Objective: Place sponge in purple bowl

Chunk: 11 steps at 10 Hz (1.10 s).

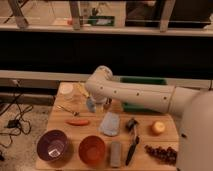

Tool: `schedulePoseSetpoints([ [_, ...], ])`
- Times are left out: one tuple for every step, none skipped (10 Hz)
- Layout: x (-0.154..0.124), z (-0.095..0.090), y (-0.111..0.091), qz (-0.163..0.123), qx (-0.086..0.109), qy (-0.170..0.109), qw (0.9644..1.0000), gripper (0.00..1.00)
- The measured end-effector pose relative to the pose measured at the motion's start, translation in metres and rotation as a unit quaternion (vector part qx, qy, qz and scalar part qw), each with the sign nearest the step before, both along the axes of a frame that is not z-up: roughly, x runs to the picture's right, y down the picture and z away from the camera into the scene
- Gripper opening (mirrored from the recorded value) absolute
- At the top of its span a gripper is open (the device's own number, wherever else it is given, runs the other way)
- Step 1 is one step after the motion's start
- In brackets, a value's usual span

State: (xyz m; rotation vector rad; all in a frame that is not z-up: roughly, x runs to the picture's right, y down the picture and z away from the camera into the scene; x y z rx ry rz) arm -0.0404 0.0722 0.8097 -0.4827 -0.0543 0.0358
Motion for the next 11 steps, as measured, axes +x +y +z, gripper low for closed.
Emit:
schedulePoseSetpoints([
  [-0.001, 0.012, -0.010, 0.004, 0.000, 0.005, 1.0000, 0.80],
  [0.001, 0.029, -0.023, 0.010, 0.000, 0.014, 0.9999, 0.80],
  [0.004, 0.046, -0.036, 0.016, -0.001, 0.024, 0.9996, 0.80],
  [0.003, 0.058, -0.044, 0.019, -0.001, 0.031, 0.9994, 0.80],
  [0.003, 0.063, -0.048, 0.020, -0.001, 0.033, 0.9992, 0.80],
  [0.004, 0.065, -0.050, 0.021, -0.001, 0.036, 0.9992, 0.80],
  [0.007, 0.065, -0.050, 0.022, -0.001, 0.037, 0.9991, 0.80],
  [0.006, 0.065, -0.050, 0.022, -0.001, 0.037, 0.9991, 0.80],
  [0.006, 0.065, -0.050, 0.021, -0.001, 0.037, 0.9991, 0.80],
  [0.006, 0.064, -0.049, 0.020, -0.002, 0.037, 0.9991, 0.80],
  [0.003, 0.063, -0.049, 0.021, 0.003, 0.032, 0.9993, 0.80],
])
